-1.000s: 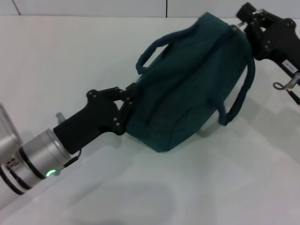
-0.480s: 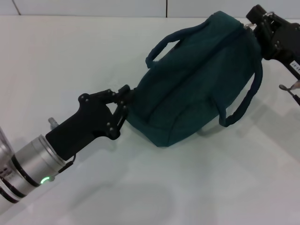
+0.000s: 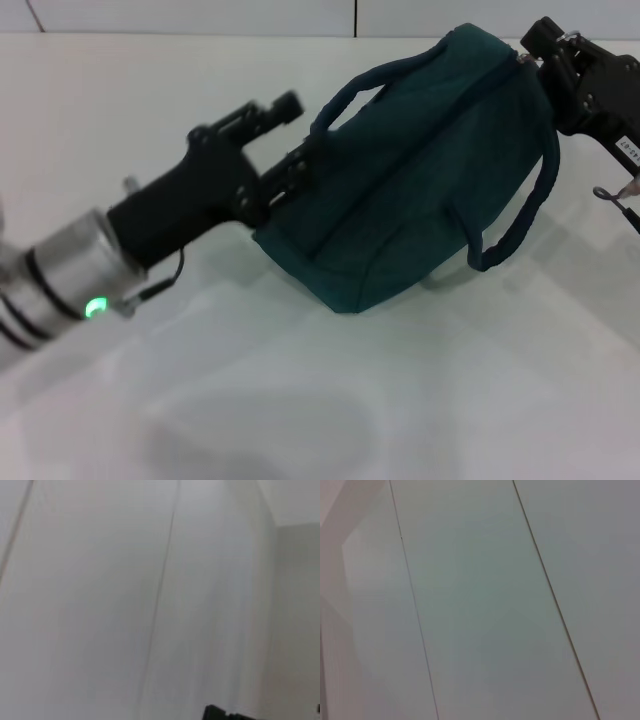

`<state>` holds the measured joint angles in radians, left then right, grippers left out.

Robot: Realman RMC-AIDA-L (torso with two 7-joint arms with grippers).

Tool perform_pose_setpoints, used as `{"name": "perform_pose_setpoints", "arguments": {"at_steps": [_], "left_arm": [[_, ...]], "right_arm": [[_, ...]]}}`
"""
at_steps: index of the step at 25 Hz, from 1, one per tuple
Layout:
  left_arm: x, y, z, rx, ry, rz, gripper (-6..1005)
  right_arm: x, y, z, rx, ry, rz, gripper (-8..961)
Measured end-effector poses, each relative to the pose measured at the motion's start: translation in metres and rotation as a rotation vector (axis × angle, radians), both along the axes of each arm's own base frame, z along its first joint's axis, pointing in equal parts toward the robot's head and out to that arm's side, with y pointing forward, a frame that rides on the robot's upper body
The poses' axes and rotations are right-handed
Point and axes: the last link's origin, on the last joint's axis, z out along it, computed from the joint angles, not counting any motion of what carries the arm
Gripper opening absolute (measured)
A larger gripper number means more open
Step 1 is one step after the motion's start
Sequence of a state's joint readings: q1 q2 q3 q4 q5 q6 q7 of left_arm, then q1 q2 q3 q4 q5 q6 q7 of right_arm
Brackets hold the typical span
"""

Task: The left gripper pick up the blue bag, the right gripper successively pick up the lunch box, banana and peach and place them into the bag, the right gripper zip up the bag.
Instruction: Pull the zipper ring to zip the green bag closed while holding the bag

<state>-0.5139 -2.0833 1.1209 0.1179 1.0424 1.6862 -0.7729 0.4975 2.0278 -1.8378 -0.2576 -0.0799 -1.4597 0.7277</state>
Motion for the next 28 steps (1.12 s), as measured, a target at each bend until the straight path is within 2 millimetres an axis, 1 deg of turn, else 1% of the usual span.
{"name": "perform_pose_setpoints", "arguments": {"at_steps": [2, 7, 10, 16, 18, 28], "left_arm": [[0.010, 0.010, 0.003, -0.040, 0.018, -0.037, 318], [0.038, 0.033, 0.004, -0.157, 0.109, -0.112, 569], [0.049, 0.043, -0.003, -0.186, 0.151, -0.125, 740], [0.063, 0.059, -0.016, -0.184, 0.223, -0.122, 636], [0.067, 0.063, -0.020, -0.185, 0.244, -0.120, 624], [0.072, 0.069, -0.030, -0.165, 0.308, -0.130, 560]], "right_arm": [[0.000, 0.000, 0.000, -0.001, 0.000, 0.001, 27], [0.001, 0.000, 0.000, -0.002, -0.001, -0.003, 28], [0.001, 0.000, 0.000, -0.006, 0.002, -0.005, 28], [0.002, 0.000, -0.001, -0.012, 0.004, -0.013, 28], [0.002, 0.000, -0.001, -0.012, 0.004, -0.013, 28], [0.002, 0.000, -0.001, -0.011, 0.005, -0.012, 29]]}}
